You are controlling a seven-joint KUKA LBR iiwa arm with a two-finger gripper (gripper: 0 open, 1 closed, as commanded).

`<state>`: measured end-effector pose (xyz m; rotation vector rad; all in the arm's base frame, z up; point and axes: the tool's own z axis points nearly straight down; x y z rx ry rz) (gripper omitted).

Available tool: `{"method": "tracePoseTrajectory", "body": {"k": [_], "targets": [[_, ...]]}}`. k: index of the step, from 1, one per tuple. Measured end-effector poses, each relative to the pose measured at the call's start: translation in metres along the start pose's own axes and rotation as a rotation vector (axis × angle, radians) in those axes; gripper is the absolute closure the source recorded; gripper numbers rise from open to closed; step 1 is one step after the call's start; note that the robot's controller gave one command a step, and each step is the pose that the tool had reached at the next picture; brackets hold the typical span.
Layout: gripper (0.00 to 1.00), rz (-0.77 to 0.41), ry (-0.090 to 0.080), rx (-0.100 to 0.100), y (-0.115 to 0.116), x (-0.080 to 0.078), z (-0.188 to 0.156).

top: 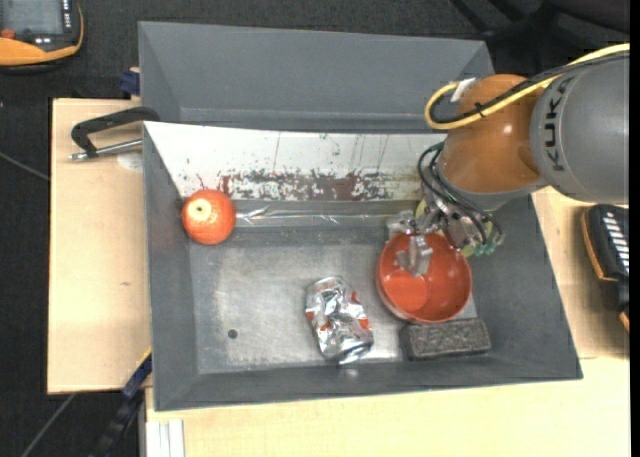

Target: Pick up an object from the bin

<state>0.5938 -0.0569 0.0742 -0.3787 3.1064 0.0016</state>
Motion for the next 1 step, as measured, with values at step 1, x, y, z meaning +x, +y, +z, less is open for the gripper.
{"method": "tracePoseTrajectory", "body": {"k": [1], "targets": [[1.0,-0.013,-0.015,0.001,0.0548,-0.0089,-0.1556]]}}
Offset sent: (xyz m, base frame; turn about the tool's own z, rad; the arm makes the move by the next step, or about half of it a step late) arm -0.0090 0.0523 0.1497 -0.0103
